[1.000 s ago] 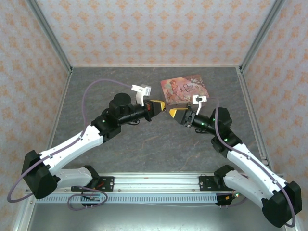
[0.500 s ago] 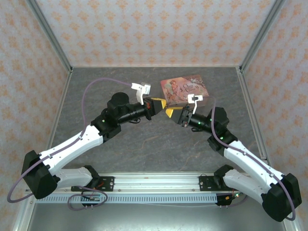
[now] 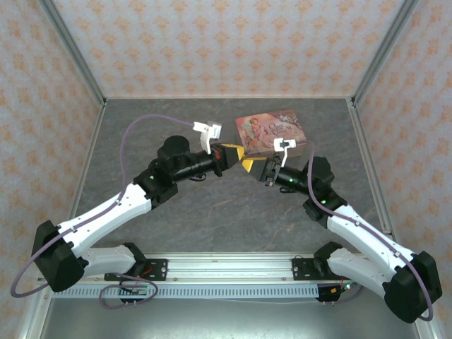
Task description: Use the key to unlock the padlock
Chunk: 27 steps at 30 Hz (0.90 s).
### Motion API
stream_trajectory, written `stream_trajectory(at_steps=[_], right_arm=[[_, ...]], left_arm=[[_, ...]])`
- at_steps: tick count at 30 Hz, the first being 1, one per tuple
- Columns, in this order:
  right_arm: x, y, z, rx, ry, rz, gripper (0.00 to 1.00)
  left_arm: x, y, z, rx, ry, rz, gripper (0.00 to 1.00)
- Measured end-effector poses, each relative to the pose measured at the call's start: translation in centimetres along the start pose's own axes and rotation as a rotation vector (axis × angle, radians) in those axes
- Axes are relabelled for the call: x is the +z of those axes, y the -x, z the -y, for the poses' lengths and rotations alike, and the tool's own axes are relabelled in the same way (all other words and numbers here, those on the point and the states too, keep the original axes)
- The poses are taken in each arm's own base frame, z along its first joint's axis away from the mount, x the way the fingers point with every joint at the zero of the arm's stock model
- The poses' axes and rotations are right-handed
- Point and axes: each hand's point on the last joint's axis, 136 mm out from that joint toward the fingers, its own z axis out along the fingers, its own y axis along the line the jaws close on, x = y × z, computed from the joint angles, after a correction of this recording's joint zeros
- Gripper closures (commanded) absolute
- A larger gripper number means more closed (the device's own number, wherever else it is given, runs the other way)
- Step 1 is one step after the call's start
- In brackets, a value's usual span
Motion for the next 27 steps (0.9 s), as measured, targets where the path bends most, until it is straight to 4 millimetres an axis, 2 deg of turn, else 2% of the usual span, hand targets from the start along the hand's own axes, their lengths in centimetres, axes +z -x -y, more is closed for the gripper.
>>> stream_trajectory(at_steps=[6,14,17,19,20,24,27], right_arm=[[0.0,0.1,0.0,-0.002,0.000,0.005,0.78],[0.0,0.1,0.2,-0.003,-0.011,0.005,1.00],[0.0,0.3,0.3,-0.024,-0.035,0.006,1.00],[0.0,0.4,0.5,-0.043,-0.071,-0.004,1.00],[0.0,0.2,0.8,-0.057,-0.098,-0.016,1.00],[-0.2,-0.1,1.9,-0.132,-0.225,-0.063,1.00],[-0.7,-0.6,3.6,-0.195,-0.351,-0.108,1.00]], left_arm=[[0.0,-0.2,0.2,0.000,-0.013,-0.010,1.00],[0.2,-0.2,0.1,-0.001,-0.011,-0.013,1.00],[0.2,-0.1,-0.1,-0.006,0.004,-0.016,0.85],[0.3,0.1,-0.3,-0.012,0.025,-0.019,0.65],[0.3,0.3,-0.4,-0.019,0.038,-0.018,0.60],[0.0,1.4,-0.9,-0.047,0.100,-0.001,0.45],[-0.6,2.6,-2.0,-0.105,0.178,0.021,0.39]])
